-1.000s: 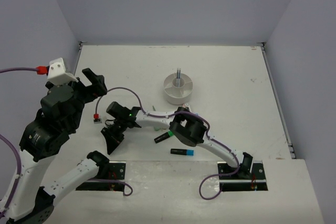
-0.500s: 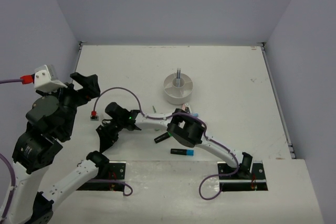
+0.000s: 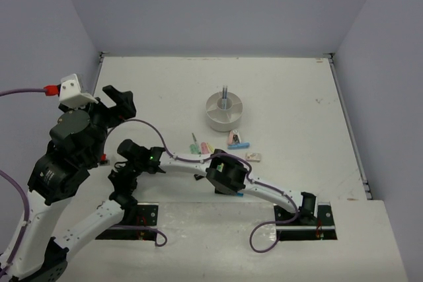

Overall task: Sort the stationery into containers
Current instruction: Move the pen cap to the corner of the board.

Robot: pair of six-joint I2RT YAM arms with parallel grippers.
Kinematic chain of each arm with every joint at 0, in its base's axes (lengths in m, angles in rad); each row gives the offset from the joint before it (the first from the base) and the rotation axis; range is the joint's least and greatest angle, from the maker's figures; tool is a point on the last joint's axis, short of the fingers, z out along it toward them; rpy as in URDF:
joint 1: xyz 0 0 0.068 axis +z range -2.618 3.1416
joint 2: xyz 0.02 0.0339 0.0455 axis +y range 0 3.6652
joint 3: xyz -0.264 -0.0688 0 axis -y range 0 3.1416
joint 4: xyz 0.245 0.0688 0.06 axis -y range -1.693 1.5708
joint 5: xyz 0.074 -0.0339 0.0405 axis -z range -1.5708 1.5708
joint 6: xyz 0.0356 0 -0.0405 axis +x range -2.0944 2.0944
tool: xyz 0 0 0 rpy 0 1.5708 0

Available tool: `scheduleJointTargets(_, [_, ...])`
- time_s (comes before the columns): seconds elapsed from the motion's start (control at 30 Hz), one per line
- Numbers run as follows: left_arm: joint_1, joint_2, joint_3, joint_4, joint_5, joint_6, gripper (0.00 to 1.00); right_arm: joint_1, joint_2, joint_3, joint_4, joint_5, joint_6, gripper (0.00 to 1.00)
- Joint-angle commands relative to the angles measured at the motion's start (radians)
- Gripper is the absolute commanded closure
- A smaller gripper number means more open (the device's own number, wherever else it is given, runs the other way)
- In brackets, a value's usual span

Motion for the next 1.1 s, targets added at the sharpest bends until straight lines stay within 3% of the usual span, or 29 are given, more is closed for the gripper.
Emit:
scheduleJointTargets(0.0, [0.005,-0.002,0.002,0.048,0.007,0.010,0.00,0.012,0.021,-0.099,-0.168,-0.020,-0.026,0.72])
scheduleJointTargets(0.07, [0.005,-0.003,-0.001,0.048,0.003,0.012,0.00,0.010,-0.069,-0.278,-0.105,0.037,-0.059,0.71])
scheduleJointTargets(0.2, [0.005,-0.002,0.014,0.038,0.005,0.020,0.00,-0.004,-0.118,-0.336,-0.176,0.087,-0.094,0.73])
scheduleJointTargets(0.37, [0.005,0.000,0.034,0.029,-0.012,0.034,0.00,-0.009,-0.249,-0.541,-0.146,0.109,-0.142,0.76])
scheduleJointTargets(0.7, [0.005,0.000,0.048,0.012,-0.020,0.049,0.00,-0.081,-0.352,-0.713,-0.131,0.171,-0.156,0.76])
scheduleJointTargets(0.83, [0.005,-0.008,-0.008,0.033,-0.024,0.065,0.00,-0.139,-0.443,-0.832,-0.055,0.179,-0.128,0.76])
scheduleJointTargets(1.07, [0.005,-0.015,-0.095,0.060,-0.020,0.100,0.00,-0.153,-0.545,-0.885,-0.041,0.204,-0.135,0.72])
